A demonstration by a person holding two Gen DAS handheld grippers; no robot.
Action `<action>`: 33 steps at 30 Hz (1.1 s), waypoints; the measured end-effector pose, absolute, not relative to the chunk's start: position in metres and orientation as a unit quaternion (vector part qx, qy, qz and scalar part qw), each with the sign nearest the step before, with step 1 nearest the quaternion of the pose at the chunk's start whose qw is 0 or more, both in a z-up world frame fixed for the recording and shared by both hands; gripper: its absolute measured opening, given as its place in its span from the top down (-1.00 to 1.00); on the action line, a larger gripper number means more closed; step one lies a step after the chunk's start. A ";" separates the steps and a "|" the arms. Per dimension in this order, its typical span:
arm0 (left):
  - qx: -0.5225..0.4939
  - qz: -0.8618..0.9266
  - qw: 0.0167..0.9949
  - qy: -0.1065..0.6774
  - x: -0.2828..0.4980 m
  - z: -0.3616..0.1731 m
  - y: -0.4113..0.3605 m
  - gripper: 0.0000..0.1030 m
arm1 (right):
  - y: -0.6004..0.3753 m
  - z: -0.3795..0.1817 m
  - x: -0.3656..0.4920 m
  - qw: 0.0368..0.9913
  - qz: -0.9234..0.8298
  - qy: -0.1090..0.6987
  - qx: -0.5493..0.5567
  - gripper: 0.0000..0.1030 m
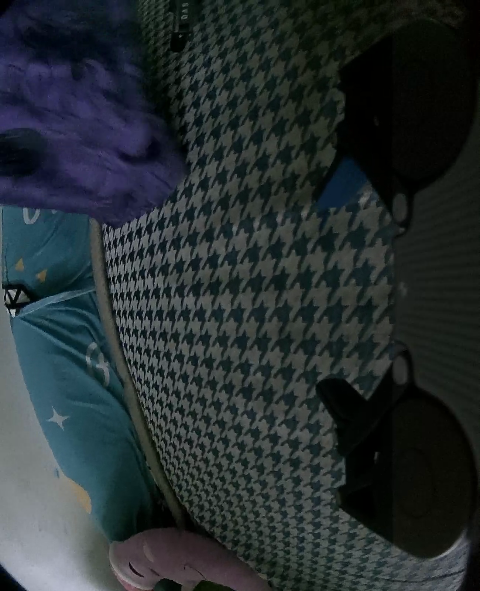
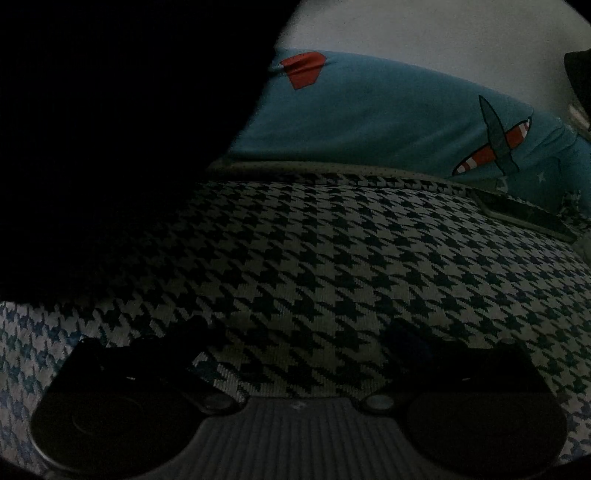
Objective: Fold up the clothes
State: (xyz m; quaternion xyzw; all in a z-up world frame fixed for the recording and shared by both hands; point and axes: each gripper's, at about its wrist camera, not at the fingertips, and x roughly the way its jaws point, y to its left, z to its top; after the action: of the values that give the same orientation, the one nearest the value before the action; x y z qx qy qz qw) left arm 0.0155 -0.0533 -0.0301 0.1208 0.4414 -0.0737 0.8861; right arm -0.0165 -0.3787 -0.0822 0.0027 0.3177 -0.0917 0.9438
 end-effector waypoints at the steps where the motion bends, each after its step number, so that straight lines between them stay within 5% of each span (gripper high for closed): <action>1: 0.120 -0.075 0.885 0.443 0.015 -0.031 -0.054 -1.00 | -0.378 -0.082 -0.017 0.944 -0.092 0.318 0.003 -1.00; 33: 0.109 -0.119 0.863 0.479 0.008 -0.041 -0.042 -1.00 | -0.376 -0.083 -0.017 0.943 -0.093 0.318 -0.001 -1.00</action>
State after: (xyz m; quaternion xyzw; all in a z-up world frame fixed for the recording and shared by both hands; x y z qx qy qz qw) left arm 0.0082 -0.0423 -0.0412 0.1091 0.4786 -0.1191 0.8630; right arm -0.0170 -0.3758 -0.0826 -0.0010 0.3180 -0.0933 0.9435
